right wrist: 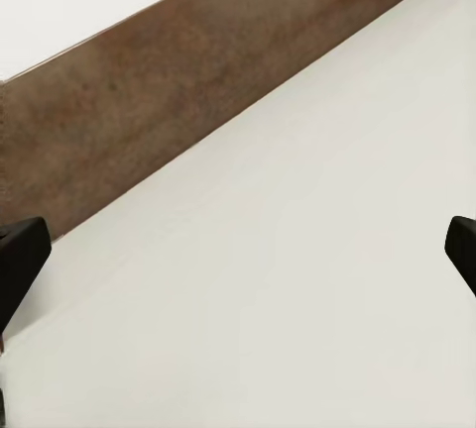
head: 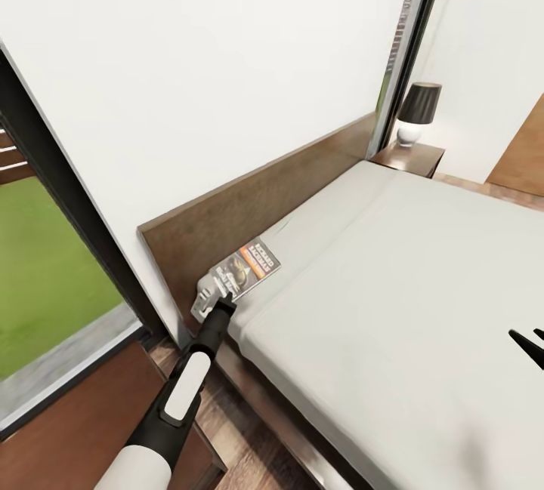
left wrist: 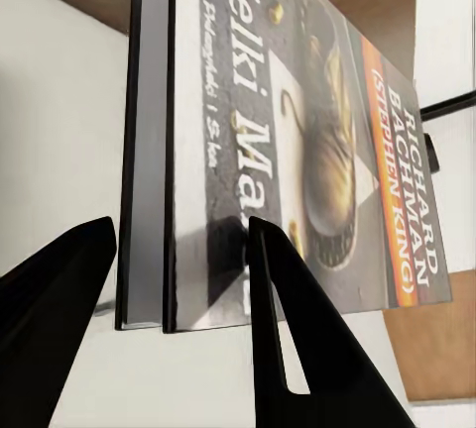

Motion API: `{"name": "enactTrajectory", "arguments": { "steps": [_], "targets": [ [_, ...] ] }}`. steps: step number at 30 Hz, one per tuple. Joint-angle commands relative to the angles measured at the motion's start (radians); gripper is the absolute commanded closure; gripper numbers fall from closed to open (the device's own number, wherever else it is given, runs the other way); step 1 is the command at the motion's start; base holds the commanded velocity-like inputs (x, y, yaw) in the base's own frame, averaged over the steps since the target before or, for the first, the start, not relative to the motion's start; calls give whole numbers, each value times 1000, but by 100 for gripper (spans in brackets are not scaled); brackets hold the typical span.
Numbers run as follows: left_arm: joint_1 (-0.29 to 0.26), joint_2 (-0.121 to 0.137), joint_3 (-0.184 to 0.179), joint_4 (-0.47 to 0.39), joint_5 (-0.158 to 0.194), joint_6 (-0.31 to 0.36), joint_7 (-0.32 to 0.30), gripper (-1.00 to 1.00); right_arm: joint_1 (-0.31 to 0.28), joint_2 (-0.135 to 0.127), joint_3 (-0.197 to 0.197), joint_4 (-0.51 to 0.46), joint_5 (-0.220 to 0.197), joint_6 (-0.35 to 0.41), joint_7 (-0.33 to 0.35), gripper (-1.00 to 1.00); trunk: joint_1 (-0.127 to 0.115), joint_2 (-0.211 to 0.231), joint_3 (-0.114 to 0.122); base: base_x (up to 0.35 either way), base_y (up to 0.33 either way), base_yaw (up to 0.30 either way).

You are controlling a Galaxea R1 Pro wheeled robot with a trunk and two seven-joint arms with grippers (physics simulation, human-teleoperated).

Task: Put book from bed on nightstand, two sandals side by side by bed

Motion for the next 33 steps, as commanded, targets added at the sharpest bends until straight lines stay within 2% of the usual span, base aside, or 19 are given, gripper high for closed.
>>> {"name": "enactTrajectory", "arguments": {
  "steps": [1, 5, 14, 33],
  "targets": [
    [0, 0, -1, 1, 11, -3, -4, 100, -1, -1, -1, 0, -3, 10, 3, -100, -4, 7, 3, 0, 0, 0],
    [0, 0, -1, -1, 12, 1, -3, 100, -1, 0, -2, 0, -3, 10, 3, -100, -4, 7, 3, 0, 0, 0],
    [0, 0, -2, -1, 12, 9, -3, 100, -1, -1, -1, 1, -2, 10, 3, -100, -39, 70, 31, 0, 0, 0],
    [0, 0, -3, -1, 13, 14, -3, 100, -1, 0, -1, 1, -2, 10, 3, -100, -39, 70, 31, 0, 0, 0]
  ]
}}
